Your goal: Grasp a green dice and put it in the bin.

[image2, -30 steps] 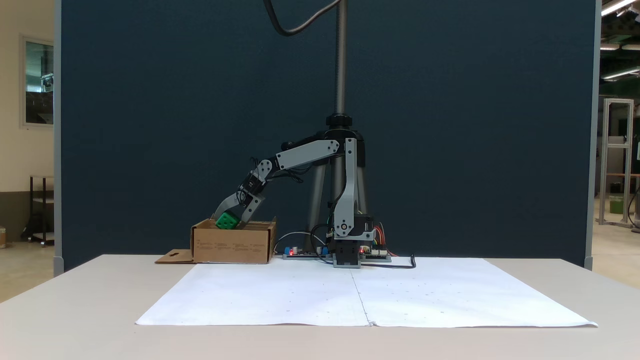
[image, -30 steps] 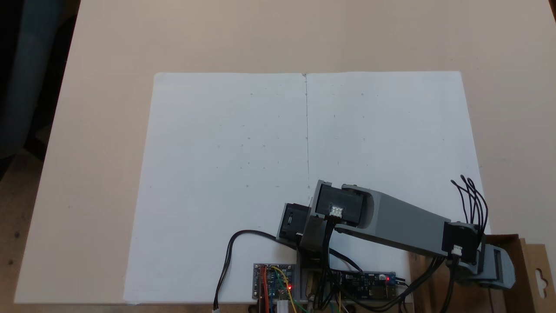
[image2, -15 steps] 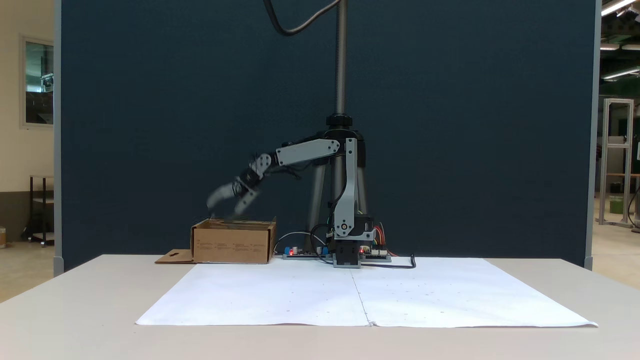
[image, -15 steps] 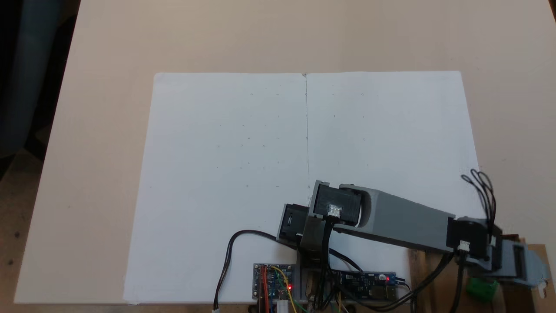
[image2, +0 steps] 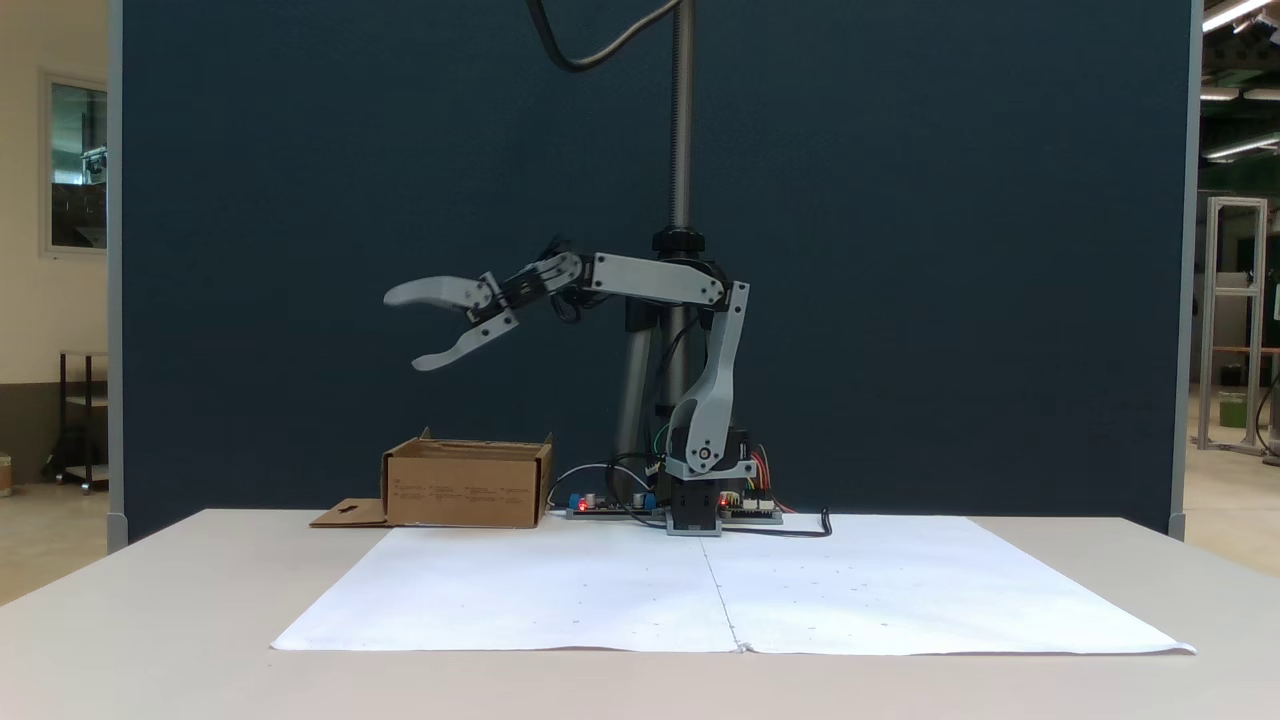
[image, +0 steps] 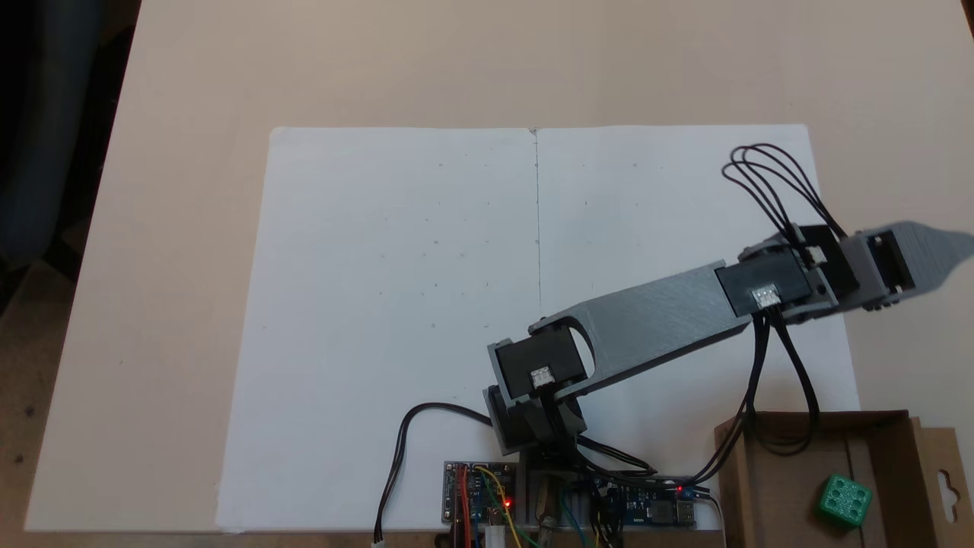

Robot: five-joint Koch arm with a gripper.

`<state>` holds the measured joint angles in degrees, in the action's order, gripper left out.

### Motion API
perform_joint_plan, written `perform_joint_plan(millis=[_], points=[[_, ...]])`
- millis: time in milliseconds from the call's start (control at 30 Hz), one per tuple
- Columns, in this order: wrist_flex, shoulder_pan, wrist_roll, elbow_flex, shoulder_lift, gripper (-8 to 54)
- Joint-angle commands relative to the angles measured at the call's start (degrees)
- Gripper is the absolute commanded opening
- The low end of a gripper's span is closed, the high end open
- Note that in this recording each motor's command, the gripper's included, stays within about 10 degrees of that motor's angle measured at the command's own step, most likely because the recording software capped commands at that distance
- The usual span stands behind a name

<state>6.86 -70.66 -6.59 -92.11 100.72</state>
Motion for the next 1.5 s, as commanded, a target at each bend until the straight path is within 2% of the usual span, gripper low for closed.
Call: perform_joint_plan(millis=[0, 367, 700, 933, 1133, 1467], points=[[-1.76, 4.48, -4.31, 3.96, 4.22, 41.2], [-1.85, 34.54, -4.04, 2.02, 8.88, 43.5], [-5.80, 57.48, -3.69, -16.35, 18.28, 44.8], [-19.58, 62.58, -1.41, -35.60, 25.05, 44.7], [-29.42, 64.86, 5.80, -50.98, 29.62, 43.9], [-46.47, 67.32, 6.50, -67.94, 34.37, 43.0]])
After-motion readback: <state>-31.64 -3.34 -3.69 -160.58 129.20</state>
